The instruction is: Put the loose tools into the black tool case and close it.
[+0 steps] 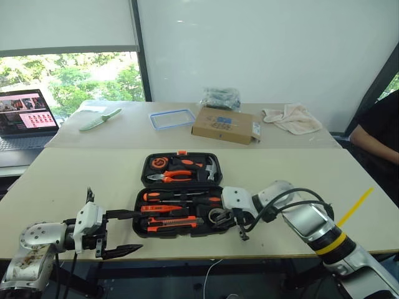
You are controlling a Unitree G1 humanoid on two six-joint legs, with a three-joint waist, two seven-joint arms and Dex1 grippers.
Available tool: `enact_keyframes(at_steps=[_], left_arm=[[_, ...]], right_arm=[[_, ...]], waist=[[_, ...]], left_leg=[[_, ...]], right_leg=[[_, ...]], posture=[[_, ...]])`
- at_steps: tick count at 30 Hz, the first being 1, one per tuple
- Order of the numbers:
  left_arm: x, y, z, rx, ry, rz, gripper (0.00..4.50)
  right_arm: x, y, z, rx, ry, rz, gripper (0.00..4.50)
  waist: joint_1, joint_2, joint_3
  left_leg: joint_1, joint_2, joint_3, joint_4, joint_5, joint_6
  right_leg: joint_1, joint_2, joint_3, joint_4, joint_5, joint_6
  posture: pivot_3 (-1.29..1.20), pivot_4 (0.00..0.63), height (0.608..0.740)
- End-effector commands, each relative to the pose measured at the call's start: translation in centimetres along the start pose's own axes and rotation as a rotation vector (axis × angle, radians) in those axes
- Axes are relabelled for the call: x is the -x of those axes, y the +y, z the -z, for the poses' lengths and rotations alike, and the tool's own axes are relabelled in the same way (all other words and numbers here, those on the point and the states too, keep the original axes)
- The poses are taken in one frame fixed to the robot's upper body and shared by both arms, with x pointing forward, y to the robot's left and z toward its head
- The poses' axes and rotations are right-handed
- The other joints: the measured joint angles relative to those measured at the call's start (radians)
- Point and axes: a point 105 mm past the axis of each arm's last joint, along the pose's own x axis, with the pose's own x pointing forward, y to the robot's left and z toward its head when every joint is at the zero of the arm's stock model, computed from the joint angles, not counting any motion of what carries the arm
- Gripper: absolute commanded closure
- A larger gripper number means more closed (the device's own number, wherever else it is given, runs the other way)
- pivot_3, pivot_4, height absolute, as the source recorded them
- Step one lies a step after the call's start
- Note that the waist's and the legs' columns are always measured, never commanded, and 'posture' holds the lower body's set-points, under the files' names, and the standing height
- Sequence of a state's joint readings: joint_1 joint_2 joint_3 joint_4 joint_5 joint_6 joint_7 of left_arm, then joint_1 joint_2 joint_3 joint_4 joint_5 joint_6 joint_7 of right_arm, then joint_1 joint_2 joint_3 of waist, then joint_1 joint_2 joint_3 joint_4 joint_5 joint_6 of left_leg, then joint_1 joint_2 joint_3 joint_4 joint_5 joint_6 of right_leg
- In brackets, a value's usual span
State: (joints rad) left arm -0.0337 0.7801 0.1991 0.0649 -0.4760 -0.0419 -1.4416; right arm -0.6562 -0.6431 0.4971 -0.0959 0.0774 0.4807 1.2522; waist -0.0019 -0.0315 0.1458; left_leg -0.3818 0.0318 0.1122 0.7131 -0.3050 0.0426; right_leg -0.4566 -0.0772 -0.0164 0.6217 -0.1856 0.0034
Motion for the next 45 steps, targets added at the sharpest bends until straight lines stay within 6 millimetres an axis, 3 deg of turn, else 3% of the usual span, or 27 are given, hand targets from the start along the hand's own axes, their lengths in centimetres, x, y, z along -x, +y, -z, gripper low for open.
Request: enact_keyframes(at_steps=[1,6,9,14,16,19,22,26,27,31,38,45], left_arm=[[0.1,0.3,-1.2,-0.037,-0.013,-0.012,0.0],[0.2,0.7,-1.0,-0.021,-0.005,-0.04,0.0],[0.6,1.8,-1.0,0.007,-0.012,-0.11,0.0],[2.1,4.5,-1.0,0.059,-0.02,-0.289,0.0],[3.1,6.8,-0.3,0.107,-0.001,-0.454,0.52],[3.4,8.5,0.3,0.152,0.015,-0.579,1.38],[2.9,9.8,0.8,0.177,0.034,-0.668,2.53],[0.8,11.0,1.5,0.176,0.094,-0.7,4.23],[0.4,11.3,1.6,0.176,0.109,-0.71,4.41],[-2.8,11.9,1.6,0.186,0.137,-0.643,4.41],[-4.8,10.7,1.3,0.206,0.157,-0.494,4.41],[-6.1,8.6,1.1,0.216,0.133,-0.379,4.41]], right_arm=[[0.6,-0.2,1.0,-0.065,0.051,-0.001,3.7],[1.5,0.1,-1.6,0.009,-0.071,-0.061,2.2],[3.4,0.4,-3.7,0.025,-0.23,-0.083,1.14],[6.5,-0.6,-2.4,-0.015,-0.283,0.029,1.14],[7.8,-2.2,-0.5,-0.096,-0.304,0.191,1.09],[7.9,-3.7,2.3,-0.097,-0.209,0.353,1.79],[7.3,-5.2,4.4,-0.064,-0.125,0.489,2.8],[5.7,-7.5,4.8,-0.02,-0.113,0.612,4.34],[5.4,-7.9,4.7,-0.009,-0.114,0.624,4.46],[3.2,-8.9,4.2,0.019,-0.141,0.601,4.46],[1.8,-8.9,3.0,0.037,-0.181,0.512,4.46],[1.9,-6.1,2.1,0.037,-0.198,0.391,4.46]], waist=[[0.002,0.0,0.0],[0.004,0.0,0.0],[0.004,0.0,0.0],[0.008,0.0,0.0],[0.01,0.0,0.0],[0.011,-0.001,0.0],[0.008,-0.001,0.0],[-0.005,-0.001,0.0],[-0.008,-0.001,0.0],[-0.012,-0.001,0.0],[-0.006,-0.001,0.0],[-0.007,-0.001,0.0]], left_leg=[[0.0,0.0,0.0,0.0,0.0,0.0],[0.0,0.0,0.0,0.0,0.0,0.0],[-0.001,0.0,-0.001,0.0,0.0,0.0],[-0.002,0.0,-0.001,0.0,0.0,0.001],[-0.002,0.0,-0.001,0.0,-0.001,0.001],[-0.001,-0.001,-0.001,0.0,0.0,0.0],[-0.001,-0.001,0.0,0.0,0.0,0.0],[0.0,-0.001,0.001,0.0,0.001,-0.003],[0.0,-0.001,0.001,0.0,0.002,-0.004],[0.0,-0.002,0.001,0.0,0.003,-0.005],[-0.002,-0.002,0.001,-0.001,0.006,-0.01],[-0.004,-0.002,0.0,-0.002,0.004,-0.007]], right_leg=[[0.0,0.0,0.0,0.0,0.0,0.0],[0.0,0.0,0.0,0.001,0.0,0.0],[-0.001,0.0,-0.001,0.001,0.0,0.0],[-0.001,0.0,-0.001,0.001,0.0,0.0],[-0.001,0.0,-0.001,0.0,0.0,0.0],[0.0,0.0,-0.001,0.0,0.0,0.0],[0.0,0.0,0.0,0.001,0.0,0.0],[0.0,0.001,0.001,0.003,0.0,0.0],[0.0,0.001,0.001,0.003,0.0,0.0],[0.0,0.001,0.001,0.003,0.001,-0.001],[0.0,0.0,0.0,0.004,0.002,0.001],[0.0,0.0,0.0,0.002,0.001,0.003]], posture=[[0.0,0.15,0.74],[0.0,0.15,0.74],[0.0,0.15,0.74],[0.0,0.15,0.74],[0.0,0.15,0.74],[0.0,0.15,0.74],[0.0,0.15,0.74],[0.0,0.15,0.74],[0.0,0.15,0.74],[0.0,0.15,0.74],[0.0,0.15,0.74],[0.0,0.15,0.74]])
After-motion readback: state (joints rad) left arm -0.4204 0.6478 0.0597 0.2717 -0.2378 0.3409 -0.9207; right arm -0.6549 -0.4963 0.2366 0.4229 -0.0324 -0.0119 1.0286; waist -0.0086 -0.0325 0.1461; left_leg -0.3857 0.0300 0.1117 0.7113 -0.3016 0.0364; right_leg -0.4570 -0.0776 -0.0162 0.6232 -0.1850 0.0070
